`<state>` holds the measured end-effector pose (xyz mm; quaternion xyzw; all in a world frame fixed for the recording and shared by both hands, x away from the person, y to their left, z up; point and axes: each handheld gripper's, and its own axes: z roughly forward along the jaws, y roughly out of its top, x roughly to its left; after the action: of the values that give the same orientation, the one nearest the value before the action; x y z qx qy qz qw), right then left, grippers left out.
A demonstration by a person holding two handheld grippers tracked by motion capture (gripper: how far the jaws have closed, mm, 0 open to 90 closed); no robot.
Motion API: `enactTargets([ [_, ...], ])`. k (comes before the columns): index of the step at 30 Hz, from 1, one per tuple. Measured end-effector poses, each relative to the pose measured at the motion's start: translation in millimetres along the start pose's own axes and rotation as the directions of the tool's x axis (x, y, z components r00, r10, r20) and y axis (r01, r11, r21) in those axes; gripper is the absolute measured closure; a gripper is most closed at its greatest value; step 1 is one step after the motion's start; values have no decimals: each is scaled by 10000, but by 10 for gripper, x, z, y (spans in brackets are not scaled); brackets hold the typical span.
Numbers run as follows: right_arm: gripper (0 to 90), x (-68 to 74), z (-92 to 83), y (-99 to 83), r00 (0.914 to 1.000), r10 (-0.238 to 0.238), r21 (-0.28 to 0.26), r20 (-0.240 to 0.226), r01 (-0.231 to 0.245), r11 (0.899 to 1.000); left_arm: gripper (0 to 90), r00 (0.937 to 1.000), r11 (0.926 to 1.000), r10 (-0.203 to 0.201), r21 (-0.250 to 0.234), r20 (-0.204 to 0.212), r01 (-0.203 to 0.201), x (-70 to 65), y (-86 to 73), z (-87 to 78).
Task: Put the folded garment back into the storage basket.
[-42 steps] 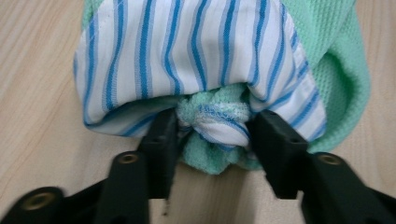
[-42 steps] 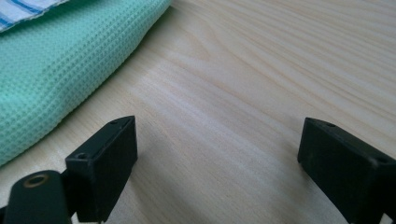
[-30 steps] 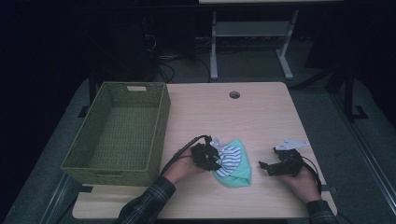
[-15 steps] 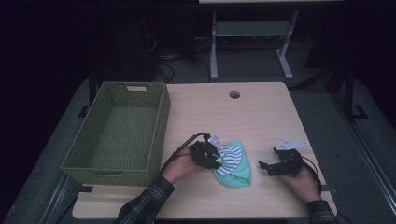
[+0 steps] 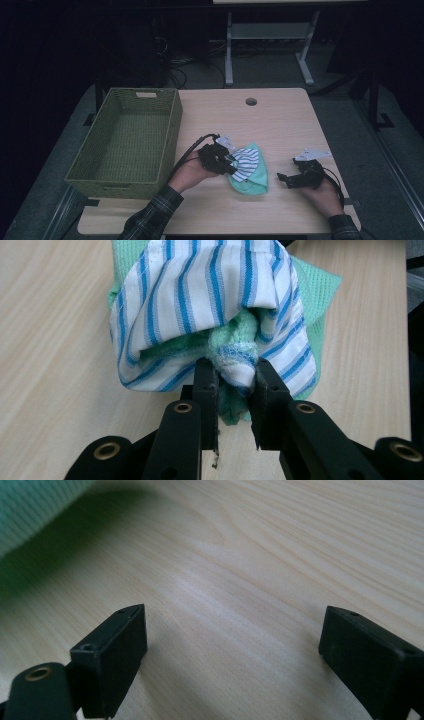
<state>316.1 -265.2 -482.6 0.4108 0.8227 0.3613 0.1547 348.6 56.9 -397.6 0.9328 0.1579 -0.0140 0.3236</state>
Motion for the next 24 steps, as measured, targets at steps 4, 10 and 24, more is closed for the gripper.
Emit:
enactTargets([
  [4, 114, 0, 0, 0, 10000, 1, 0, 2, -1, 10000, 754, 10000, 10000, 44, 29, -82, -43, -4, 54, -116],
  [10, 115, 0, 0, 0, 10000, 0, 0, 2, 0, 10000, 754, 9998, 9999, -47, -138, -170, 45, -5, 101, -285],
  [24, 115, 0, 0, 0, 10000, -1, -2, 3, 1, 10000, 753, 9982, 9985, -227, -507, -560, 198, 51, 99, -667],
])
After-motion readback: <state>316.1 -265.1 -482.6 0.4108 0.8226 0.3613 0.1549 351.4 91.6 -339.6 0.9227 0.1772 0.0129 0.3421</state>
